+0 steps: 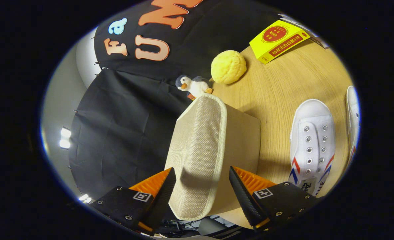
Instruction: Open the storage box then place both shoes into the box .Put the left shoe in first, then the right shoe, with the right side of both shoes facing outward in a uniform manner.
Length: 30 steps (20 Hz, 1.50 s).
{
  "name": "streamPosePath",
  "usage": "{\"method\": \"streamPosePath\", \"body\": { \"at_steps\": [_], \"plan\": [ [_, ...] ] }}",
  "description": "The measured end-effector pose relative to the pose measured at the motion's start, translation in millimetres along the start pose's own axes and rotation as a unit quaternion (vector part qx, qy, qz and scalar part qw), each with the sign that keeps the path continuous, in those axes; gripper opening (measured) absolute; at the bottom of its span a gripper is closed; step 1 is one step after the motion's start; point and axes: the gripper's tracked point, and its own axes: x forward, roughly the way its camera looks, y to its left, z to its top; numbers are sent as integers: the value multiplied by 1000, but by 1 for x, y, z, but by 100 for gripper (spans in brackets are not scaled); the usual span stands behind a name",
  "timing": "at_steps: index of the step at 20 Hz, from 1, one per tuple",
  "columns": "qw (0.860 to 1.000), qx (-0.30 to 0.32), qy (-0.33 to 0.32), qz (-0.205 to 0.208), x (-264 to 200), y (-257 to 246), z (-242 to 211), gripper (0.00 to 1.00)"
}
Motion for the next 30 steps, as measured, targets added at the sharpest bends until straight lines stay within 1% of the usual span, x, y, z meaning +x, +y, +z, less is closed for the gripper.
{"method": "streamPosePath", "body": {
  "at_steps": [2, 4, 6, 7, 10, 11, 12, 13, 14, 15, 16, 20, 25, 27, 30],
  "plan": [
    [1000, 5, 3, 12, 1, 5, -2, 95],
    [1000, 4, 3, 7, 0, 3, -1, 89],
    [1000, -3, -6, -5, -2, -2, 1, 81],
    [1000, 1, -11, -2, -4, 0, 2, 70],
    [999, 25, -32, 17, -15, 7, 10, 60],
    [999, 27, -43, 15, -18, 6, 14, 53],
    [998, 28, -56, 12, -24, 6, 19, 49],
    [997, 32, -65, 12, -29, 8, 21, 31],
    [996, 39, -74, 12, -33, 10, 24, 23],
    [996, 46, -76, 15, -36, 14, 24, 8],
    [996, 44, -75, 22, -39, 21, 22, 2],
    [994, 44, -87, 49, -48, 56, 25, 1],
    [993, 19, -96, 66, -49, 105, 34, 1],
    [993, 0, -98, 64, -44, 122, 36, 0],
    [992, -19, -100, 73, -36, 157, 38, 1]
  ]
}}
